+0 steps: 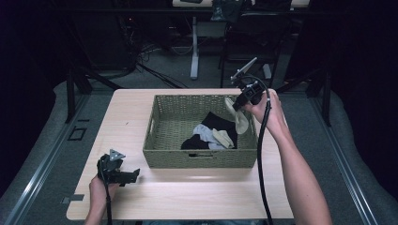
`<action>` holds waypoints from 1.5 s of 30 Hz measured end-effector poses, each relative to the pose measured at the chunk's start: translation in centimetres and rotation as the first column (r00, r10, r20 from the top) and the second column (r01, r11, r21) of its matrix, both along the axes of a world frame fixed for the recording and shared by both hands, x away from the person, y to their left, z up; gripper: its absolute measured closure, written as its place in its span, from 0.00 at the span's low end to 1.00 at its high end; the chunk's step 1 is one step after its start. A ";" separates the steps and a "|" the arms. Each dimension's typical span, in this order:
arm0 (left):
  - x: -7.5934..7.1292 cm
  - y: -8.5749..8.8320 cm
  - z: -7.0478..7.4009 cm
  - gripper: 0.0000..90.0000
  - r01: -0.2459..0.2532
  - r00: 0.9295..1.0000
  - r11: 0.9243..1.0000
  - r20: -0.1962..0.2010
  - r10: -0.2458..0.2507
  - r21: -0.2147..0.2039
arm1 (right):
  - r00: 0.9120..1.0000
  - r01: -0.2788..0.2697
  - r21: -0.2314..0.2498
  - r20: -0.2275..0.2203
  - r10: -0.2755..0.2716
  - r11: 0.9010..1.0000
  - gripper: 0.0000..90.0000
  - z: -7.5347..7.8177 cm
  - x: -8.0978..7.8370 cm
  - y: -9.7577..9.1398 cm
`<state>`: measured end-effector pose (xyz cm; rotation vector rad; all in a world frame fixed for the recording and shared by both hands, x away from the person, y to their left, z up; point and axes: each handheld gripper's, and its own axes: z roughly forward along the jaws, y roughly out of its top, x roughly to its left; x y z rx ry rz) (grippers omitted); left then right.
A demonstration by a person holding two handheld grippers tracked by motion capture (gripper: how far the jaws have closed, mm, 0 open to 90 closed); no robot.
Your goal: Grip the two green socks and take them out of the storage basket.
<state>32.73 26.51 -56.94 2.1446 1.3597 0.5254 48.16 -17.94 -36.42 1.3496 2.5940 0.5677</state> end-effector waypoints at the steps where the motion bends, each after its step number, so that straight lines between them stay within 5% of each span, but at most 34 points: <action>1: 0.0 0.0 0.0 0.00 -0.002 1.000 1.000 0.000 0.002 -0.002 | 1.000 0.000 0.000 0.000 0.000 1.000 0.92 0.0 0.0 0.0; 10: 0.0 -0.1 0.0 0.00 0.004 1.000 1.000 0.001 -0.004 0.003 | 1.000 0.006 0.004 0.020 -0.006 1.000 0.92 1.9 -0.3 -0.6; 26: 0.1 -0.2 0.0 0.00 0.003 1.000 1.000 0.000 -0.003 -0.001 | 0.997 0.060 0.018 0.051 -0.061 0.998 0.92 4.0 -1.6 -4.4; 34: 0.2 -0.2 0.0 0.00 0.005 1.000 1.000 0.001 -0.005 0.001 | 0.993 0.101 0.018 0.058 -0.102 0.995 0.92 4.0 -2.3 -6.7; 45: 0.0 -0.1 0.0 0.00 -0.001 1.000 1.000 0.005 0.001 0.002 | 0.984 0.173 0.021 0.046 -0.174 0.985 0.92 2.1 -3.4 -10.6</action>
